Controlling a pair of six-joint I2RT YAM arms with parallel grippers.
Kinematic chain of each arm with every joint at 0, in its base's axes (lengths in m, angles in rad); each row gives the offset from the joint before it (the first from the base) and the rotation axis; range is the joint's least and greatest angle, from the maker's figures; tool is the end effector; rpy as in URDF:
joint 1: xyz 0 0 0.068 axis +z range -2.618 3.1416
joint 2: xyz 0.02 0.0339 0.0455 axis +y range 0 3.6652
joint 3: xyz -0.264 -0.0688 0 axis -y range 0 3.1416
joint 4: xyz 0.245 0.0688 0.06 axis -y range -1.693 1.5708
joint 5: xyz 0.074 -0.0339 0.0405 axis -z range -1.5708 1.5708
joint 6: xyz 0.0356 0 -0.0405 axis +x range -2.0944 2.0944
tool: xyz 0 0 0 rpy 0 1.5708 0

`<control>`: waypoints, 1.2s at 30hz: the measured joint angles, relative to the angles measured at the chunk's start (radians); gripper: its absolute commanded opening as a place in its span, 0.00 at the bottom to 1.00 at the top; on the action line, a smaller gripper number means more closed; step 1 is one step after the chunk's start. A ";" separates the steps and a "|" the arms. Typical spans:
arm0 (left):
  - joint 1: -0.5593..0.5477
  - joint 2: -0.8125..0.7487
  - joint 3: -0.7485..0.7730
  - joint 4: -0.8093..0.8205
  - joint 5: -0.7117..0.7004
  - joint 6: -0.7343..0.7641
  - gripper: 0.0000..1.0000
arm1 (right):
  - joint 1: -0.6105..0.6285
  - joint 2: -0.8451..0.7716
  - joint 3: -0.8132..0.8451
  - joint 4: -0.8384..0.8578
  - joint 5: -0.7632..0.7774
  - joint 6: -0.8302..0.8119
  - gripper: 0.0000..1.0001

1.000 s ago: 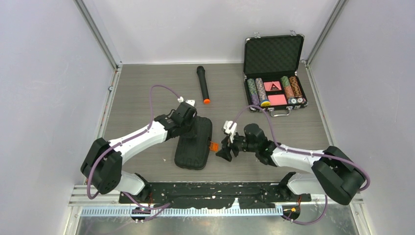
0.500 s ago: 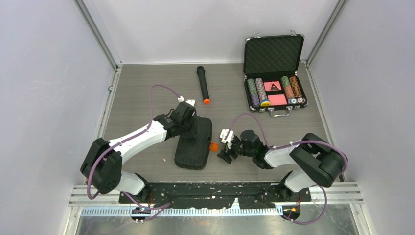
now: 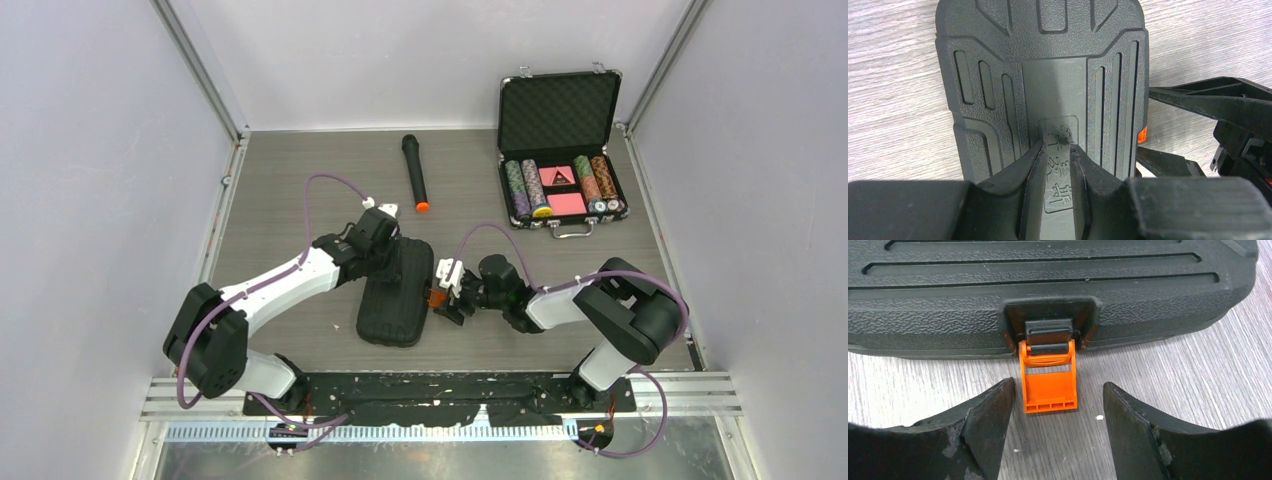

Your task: Pack the tool kit

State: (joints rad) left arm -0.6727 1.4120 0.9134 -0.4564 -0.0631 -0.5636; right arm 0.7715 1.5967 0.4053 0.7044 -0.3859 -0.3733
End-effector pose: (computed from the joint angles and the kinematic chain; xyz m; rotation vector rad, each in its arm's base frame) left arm 0.2246 -0.1761 0.2203 0.1146 2.5720 -0.4082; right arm 0.1827 0.1964 0.1220 -1.3235 1.6053 0.6418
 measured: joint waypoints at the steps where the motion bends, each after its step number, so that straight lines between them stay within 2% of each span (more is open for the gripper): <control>1: 0.000 -0.001 -0.001 0.000 0.000 0.000 0.27 | 0.000 0.002 0.004 -0.006 -0.008 -0.007 0.68; 5: 0.000 -0.003 -0.002 0.001 0.000 0.000 0.27 | 0.000 0.002 0.020 -0.044 -0.038 -0.023 0.61; 7: 0.000 -0.004 -0.003 0.001 0.001 0.000 0.27 | 0.000 0.002 0.029 -0.064 -0.049 -0.029 0.53; 10: 0.000 -0.006 -0.005 0.001 0.002 0.000 0.27 | 0.000 0.001 0.047 -0.105 -0.065 -0.040 0.33; 12: 0.000 -0.010 -0.007 0.000 0.002 0.000 0.27 | 0.000 0.000 0.056 -0.126 -0.066 -0.046 0.28; 17: 0.000 -0.012 -0.010 -0.001 0.002 0.001 0.27 | 0.000 -0.039 0.080 -0.227 -0.059 -0.047 0.26; 27: 0.000 -0.015 -0.011 -0.003 0.019 0.003 0.27 | 0.002 -0.222 0.126 -0.446 -0.051 -0.041 0.30; 36: 0.000 -0.014 -0.013 0.001 0.038 0.005 0.27 | 0.008 -0.235 0.177 -0.489 -0.087 0.014 0.24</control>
State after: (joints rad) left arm -0.6727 1.3975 0.9005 -0.4553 -0.0254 -0.5587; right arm 0.7799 1.3617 0.5827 0.2153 -0.4732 -0.3592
